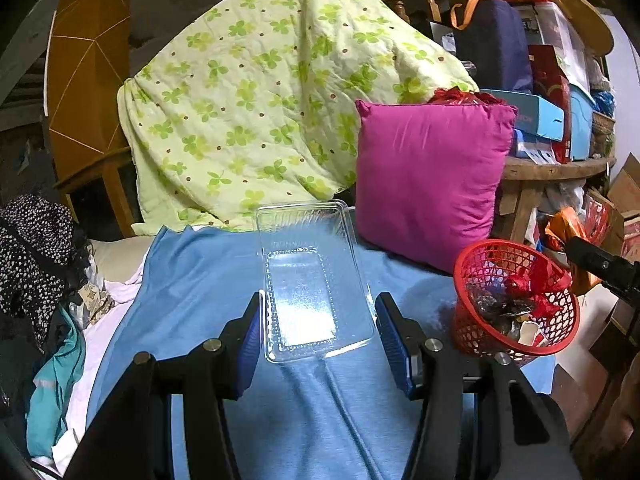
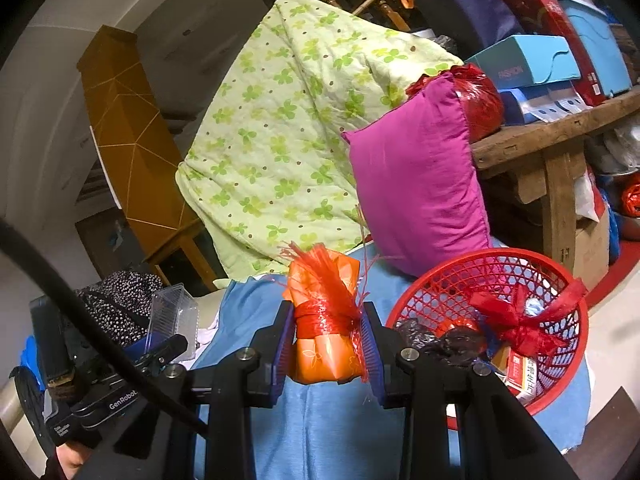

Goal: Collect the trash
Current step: 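Carry the clear tray with the left tool while the right tool carries the orange bag over the basket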

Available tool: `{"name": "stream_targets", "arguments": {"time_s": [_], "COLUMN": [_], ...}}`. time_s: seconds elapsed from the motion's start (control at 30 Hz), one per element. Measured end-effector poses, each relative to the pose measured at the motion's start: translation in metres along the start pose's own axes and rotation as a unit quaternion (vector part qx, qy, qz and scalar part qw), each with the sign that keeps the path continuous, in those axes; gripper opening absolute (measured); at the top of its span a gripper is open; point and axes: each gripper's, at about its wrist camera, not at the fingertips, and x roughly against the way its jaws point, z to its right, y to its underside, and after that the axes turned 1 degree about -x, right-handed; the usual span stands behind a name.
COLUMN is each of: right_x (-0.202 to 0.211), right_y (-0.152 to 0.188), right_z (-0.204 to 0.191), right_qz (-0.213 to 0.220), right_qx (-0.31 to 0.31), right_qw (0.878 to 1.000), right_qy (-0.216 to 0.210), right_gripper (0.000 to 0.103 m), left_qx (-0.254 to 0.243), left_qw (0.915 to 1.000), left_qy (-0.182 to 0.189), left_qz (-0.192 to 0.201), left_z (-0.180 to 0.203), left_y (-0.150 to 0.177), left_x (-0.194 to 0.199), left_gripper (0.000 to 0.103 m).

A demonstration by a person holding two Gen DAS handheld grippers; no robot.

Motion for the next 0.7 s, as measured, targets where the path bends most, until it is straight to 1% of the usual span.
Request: {"name": "stream_targets", "arguments": {"time_s": [0.33,0.7], "right_x": [0.009,0.011], "right_y": [-0.002,0.001], "right_z": [0.019,0.034], "right_qz": [0.009,0.008], "right_qx": [-0.015,-0.029], "right_qw": [1.000,0.999], "right_qy": [0.007,0.011], "right_gripper": [0.035,0.035], "left_qx": [-0.016,-0.031], "left_qw": [0.9998,0.9993], "left_qy": [0.009,0.018], "left_qz": [-0.005,-0.013], "left_z": [0.020,0.036], "left_y": [-0.001,0.002], "left_x": [-0.005,-0.012], "left_gripper": [0.056,0.056]}}
